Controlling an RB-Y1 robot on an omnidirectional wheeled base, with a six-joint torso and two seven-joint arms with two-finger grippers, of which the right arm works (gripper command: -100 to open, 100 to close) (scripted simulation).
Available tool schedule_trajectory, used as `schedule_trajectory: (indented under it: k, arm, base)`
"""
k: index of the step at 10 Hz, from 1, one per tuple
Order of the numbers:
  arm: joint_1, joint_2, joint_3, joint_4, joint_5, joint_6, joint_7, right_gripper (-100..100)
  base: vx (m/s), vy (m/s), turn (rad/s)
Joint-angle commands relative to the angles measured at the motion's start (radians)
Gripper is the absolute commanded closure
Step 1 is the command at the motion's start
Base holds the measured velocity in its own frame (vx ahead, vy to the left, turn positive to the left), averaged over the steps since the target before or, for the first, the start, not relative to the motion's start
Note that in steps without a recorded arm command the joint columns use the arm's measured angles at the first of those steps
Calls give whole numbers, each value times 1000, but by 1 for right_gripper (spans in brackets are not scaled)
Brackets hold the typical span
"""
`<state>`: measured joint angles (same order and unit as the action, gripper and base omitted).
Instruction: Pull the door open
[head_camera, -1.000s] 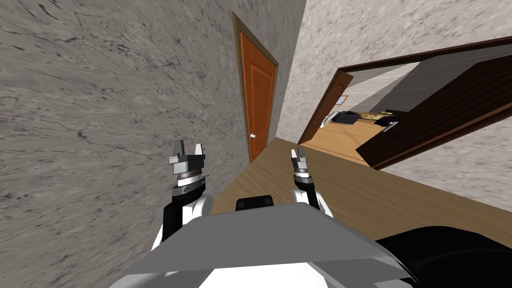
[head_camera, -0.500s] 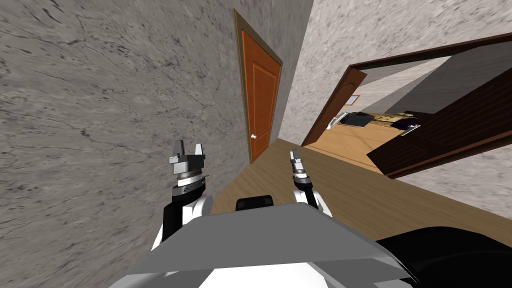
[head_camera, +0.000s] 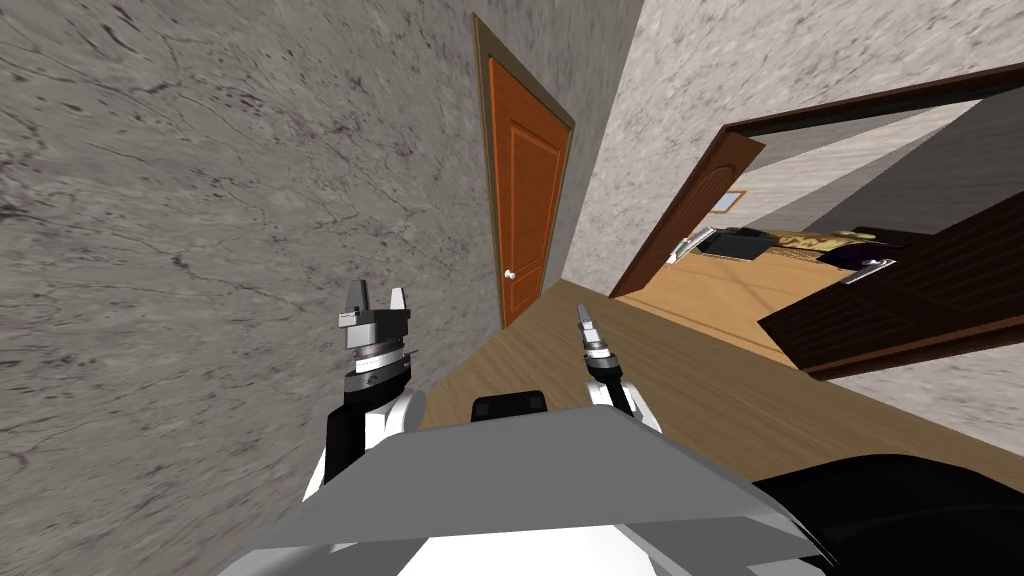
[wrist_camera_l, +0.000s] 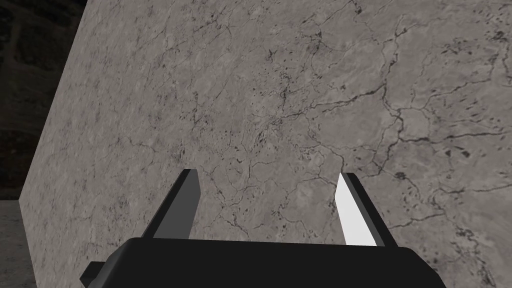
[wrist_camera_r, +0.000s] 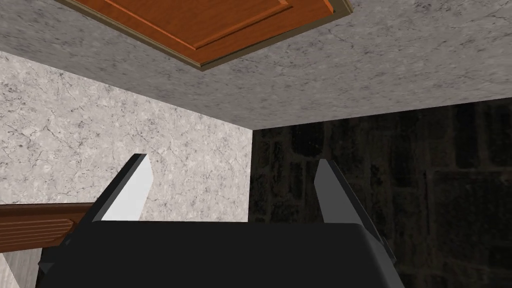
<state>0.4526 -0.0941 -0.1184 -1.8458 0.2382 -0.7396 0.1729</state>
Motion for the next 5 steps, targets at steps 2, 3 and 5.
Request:
schedule_trajectory:
  k: [2, 3, 5]
  arm:
    - [-18, -6, -16, 57, 54, -18, 56, -100]
    - [-25, -7, -22, 81, 75, -27, 77, -100]
    - [-34, -9, -31, 116, 107, -40, 109, -100]
  base:
    - [76, -120, 136]
    - [72, -112, 128]
    - [61, -105, 114]
